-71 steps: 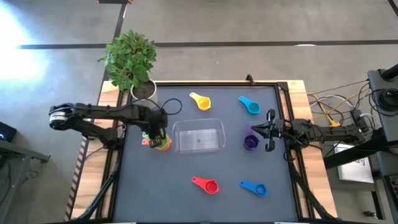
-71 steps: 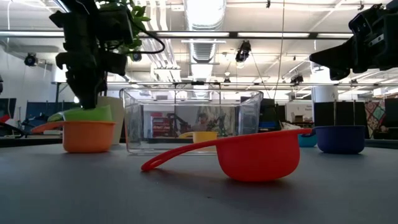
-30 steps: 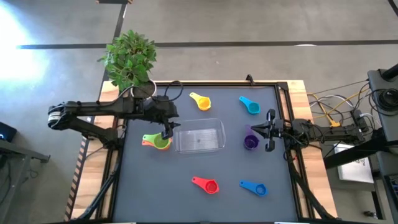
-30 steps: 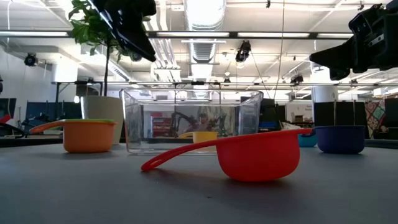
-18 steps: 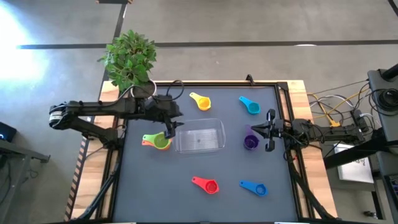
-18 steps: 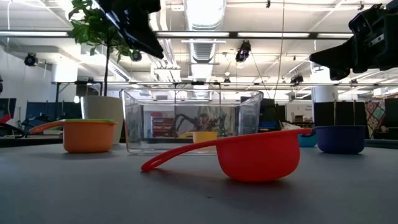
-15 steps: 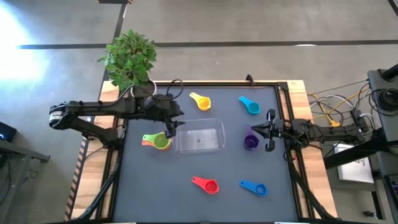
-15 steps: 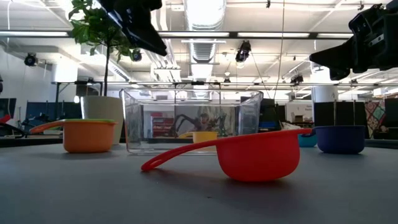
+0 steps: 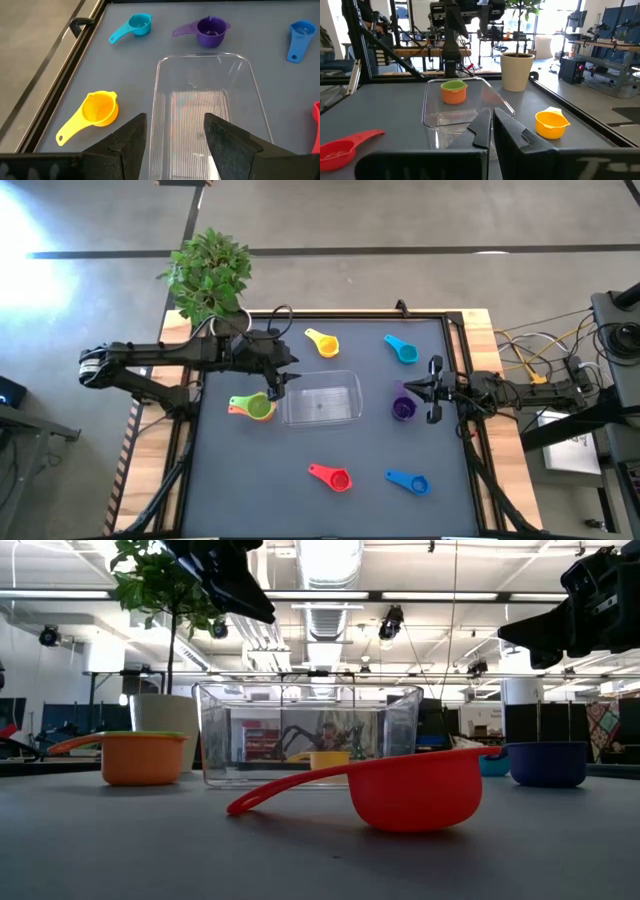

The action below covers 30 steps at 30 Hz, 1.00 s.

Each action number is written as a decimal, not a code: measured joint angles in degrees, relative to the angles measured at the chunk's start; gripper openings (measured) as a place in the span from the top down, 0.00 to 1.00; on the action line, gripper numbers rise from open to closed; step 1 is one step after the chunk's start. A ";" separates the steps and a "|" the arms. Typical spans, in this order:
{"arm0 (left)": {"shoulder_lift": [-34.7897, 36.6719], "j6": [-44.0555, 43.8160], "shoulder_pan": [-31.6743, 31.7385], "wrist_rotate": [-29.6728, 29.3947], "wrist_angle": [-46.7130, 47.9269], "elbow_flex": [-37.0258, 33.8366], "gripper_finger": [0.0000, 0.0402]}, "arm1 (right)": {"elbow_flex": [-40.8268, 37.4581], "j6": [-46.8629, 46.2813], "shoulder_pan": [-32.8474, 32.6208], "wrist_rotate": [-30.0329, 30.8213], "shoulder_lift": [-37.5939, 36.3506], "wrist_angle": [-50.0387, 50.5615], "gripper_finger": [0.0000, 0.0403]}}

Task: Nest measuring cups in basket
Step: Stack the violet measuring cup on top of the green measuring cup

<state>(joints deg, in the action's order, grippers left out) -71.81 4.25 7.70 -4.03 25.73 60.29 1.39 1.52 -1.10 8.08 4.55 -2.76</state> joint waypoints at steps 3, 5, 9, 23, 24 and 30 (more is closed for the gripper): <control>0.00 -0.04 0.00 0.00 -0.19 0.00 0.55 | 0.00 0.00 0.01 0.00 0.01 0.00 0.98; 0.00 -0.14 0.00 0.00 -0.27 0.00 0.55 | 0.02 0.00 0.00 0.00 0.00 0.00 0.98; 0.00 0.24 0.00 0.00 -1.41 -0.02 0.55 | 0.01 0.00 0.00 -0.02 0.01 0.00 0.98; 2.40 -1.72 -2.68 0.07 3.53 -0.13 0.55 | 0.00 0.00 0.01 -0.01 0.01 0.00 0.98; 3.35 -2.46 -3.47 -0.01 3.61 -0.34 0.55 | 0.00 0.00 -0.01 -0.02 0.01 0.02 0.98; 10.50 -6.62 -9.95 -6.81 0.57 -6.57 0.55 | 0.00 0.00 0.01 -0.01 0.00 0.00 0.98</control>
<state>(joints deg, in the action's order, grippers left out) -61.31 -2.37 -2.25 -10.84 26.30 53.73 1.39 1.52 -1.09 8.07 4.55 -2.76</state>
